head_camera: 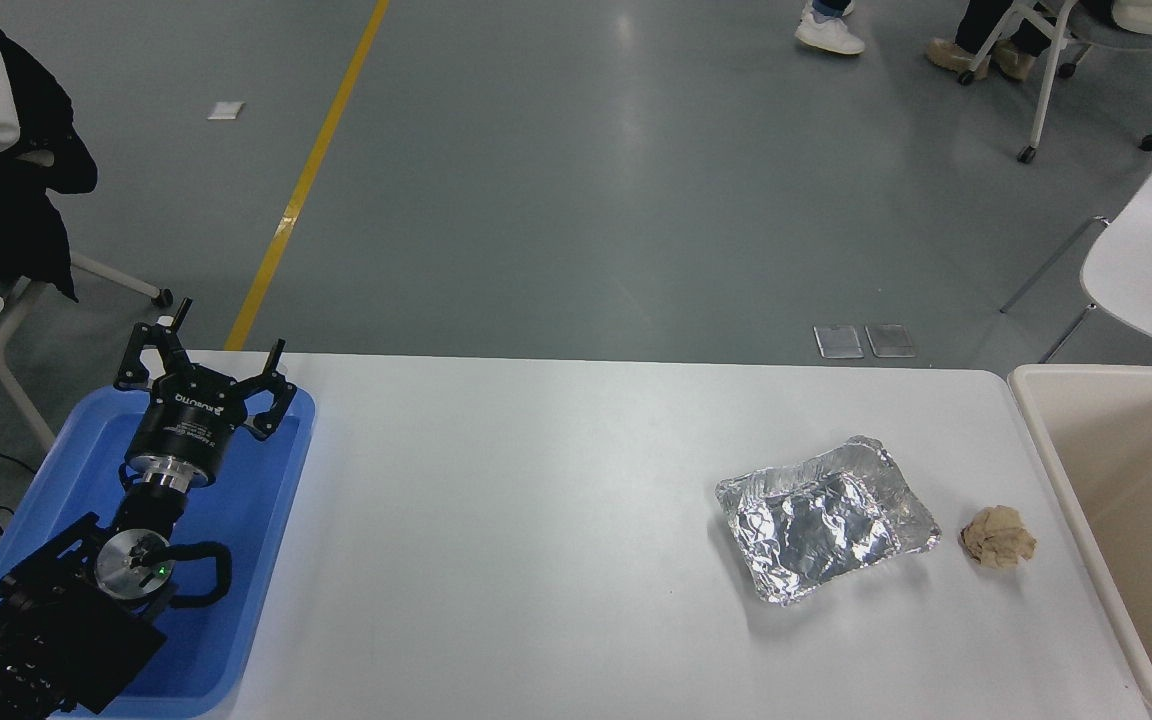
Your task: Pick up paper cup place in dustbin
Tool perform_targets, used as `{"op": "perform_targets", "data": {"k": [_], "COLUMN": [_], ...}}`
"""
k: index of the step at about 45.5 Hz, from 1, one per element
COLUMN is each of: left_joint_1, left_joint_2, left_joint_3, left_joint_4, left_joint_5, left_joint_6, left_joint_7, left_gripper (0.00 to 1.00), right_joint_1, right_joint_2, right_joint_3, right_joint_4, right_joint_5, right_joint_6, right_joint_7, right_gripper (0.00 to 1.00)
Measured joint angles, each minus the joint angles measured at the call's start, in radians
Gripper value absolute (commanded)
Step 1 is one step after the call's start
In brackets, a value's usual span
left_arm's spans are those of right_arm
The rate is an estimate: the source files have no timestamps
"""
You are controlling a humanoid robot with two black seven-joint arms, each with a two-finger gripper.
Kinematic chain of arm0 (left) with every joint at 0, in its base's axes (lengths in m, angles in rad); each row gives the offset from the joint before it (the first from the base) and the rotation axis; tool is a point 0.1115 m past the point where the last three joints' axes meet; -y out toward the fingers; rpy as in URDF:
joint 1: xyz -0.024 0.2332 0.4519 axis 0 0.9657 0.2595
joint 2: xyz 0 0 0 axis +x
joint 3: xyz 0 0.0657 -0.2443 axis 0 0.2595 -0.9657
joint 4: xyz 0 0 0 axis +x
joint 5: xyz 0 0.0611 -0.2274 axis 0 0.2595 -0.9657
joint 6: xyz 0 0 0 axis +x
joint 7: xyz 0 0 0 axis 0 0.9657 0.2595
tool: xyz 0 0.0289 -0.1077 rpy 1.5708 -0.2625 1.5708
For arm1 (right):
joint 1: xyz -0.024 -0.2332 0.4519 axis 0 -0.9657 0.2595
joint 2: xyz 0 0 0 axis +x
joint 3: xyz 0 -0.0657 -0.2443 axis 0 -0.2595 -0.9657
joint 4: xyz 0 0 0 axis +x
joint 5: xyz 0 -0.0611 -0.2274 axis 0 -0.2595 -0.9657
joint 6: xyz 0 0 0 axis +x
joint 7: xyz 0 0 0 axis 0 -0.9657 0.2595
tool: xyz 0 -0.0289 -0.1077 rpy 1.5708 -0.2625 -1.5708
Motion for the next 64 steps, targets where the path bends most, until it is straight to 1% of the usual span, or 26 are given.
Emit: {"op": "perform_targets", "data": {"k": [10,18,26,31,38,42,45,53,62,63,64], "left_joint_1": [0.000,0.000,0.000,0.000,0.000,0.000,0.000,0.000,0.000,0.000,0.000], "left_joint_2": [0.000,0.000,0.000,0.000,0.000,0.000,0.000,0.000,0.000,0.000,0.000], "left_joint_3": [0.000,0.000,0.000,0.000,0.000,0.000,0.000,0.000,0.001,0.001,0.001], "left_joint_4": [0.000,0.000,0.000,0.000,0.000,0.000,0.000,0.000,0.000,0.000,0.000], "left_joint_5": [0.000,0.000,0.000,0.000,0.000,0.000,0.000,0.000,0.000,0.000,0.000], "left_joint_6": [0.000,0.000,0.000,0.000,0.000,0.000,0.000,0.000,0.000,0.000,0.000], "left_joint_7": [0.000,0.000,0.000,0.000,0.000,0.000,0.000,0.000,0.000,0.000,0.000], "left_gripper": [1.00,1.00,1.00,1.00,1.00,1.00,1.00,1.00,1.00,1.00,1.00], "right_joint_1": [0.043,0.147,0.341,0.481,0.666,0.772,0.847,1.035,1.218,1.267,1.278], "right_joint_2": [-0.010,-0.063,-0.093,-0.087,-0.078,-0.077,-0.079,-0.110,-0.141,-0.148,-0.149], "right_joint_3": [-0.006,-0.049,-0.225,-0.348,-0.446,-0.479,-0.497,-0.526,-0.569,-0.588,-0.592], "right_joint_4": [0.012,0.039,0.112,0.187,0.323,0.409,0.476,0.640,0.820,0.869,0.879], "right_joint_5": [0.001,-0.002,-0.010,-0.012,-0.012,-0.012,-0.011,-0.010,-0.012,-0.012,-0.012], "right_joint_6": [0.006,0.012,0.016,0.018,0.030,0.068,0.124,0.302,0.457,0.506,0.517], "right_joint_7": [0.000,0.001,0.001,0.001,0.000,0.001,0.001,0.001,0.000,0.000,0.001], "right_gripper": [1.00,1.00,1.00,1.00,1.00,1.00,1.00,1.00,1.00,1.00,1.00]}}
